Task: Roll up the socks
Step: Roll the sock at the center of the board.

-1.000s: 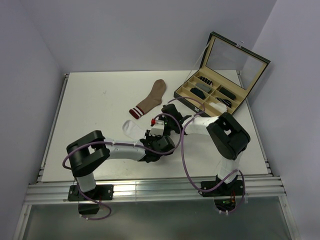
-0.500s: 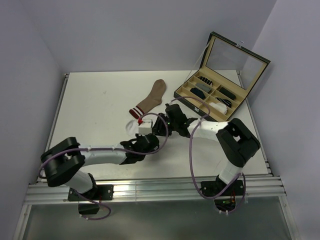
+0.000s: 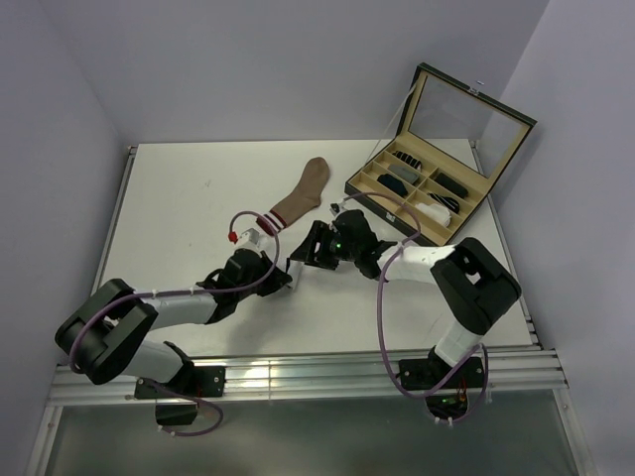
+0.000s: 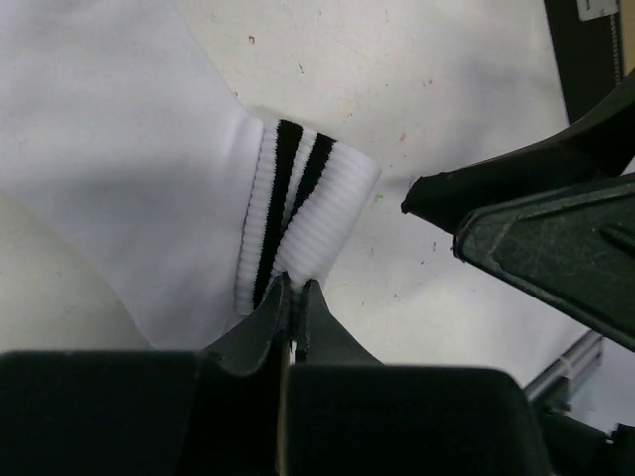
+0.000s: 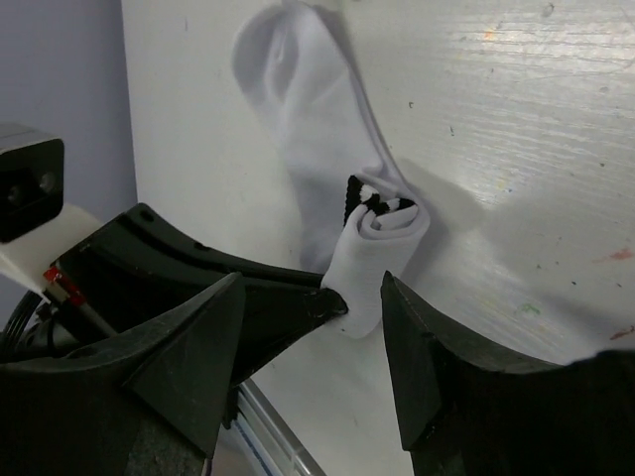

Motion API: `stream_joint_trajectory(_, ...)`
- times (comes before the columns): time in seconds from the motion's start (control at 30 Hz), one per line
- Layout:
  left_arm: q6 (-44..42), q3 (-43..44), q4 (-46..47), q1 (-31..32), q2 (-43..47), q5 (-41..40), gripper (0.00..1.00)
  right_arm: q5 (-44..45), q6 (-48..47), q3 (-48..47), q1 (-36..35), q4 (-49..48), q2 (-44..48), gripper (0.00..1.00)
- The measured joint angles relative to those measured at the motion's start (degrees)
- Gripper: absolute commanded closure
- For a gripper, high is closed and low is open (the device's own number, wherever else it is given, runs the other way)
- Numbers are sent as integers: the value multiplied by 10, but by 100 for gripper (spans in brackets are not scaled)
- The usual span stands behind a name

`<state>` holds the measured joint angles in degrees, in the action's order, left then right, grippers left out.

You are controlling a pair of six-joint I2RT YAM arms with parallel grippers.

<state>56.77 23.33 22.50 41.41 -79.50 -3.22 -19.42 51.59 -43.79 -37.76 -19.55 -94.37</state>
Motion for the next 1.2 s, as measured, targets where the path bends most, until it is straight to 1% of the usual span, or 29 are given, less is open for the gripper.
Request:
stream_joint_trajectory(0.23, 45, -21, 65, -43, -24, 83, 100, -12, 13, 1, 0, -25, -33, 35)
stream_joint_trajectory(0.43, 89, -43, 116, -76, -44, 130, 100, -12, 16, 5, 0, -32, -50, 36)
stream_joint_trajectory(0.67, 145, -68, 203, -108, -89, 185, 100, -23, 26, 11, 0, -49, -83, 38)
stream_joint_trajectory(0.8, 164, -75, 235, -117, -108, 204, 100, -28, 28, 10, 0, -64, -92, 38)
stream_joint_trajectory(1.2, 202, -101, 285, -137, -123, 232, 100, -47, 38, -5, 1, -108, -126, 38)
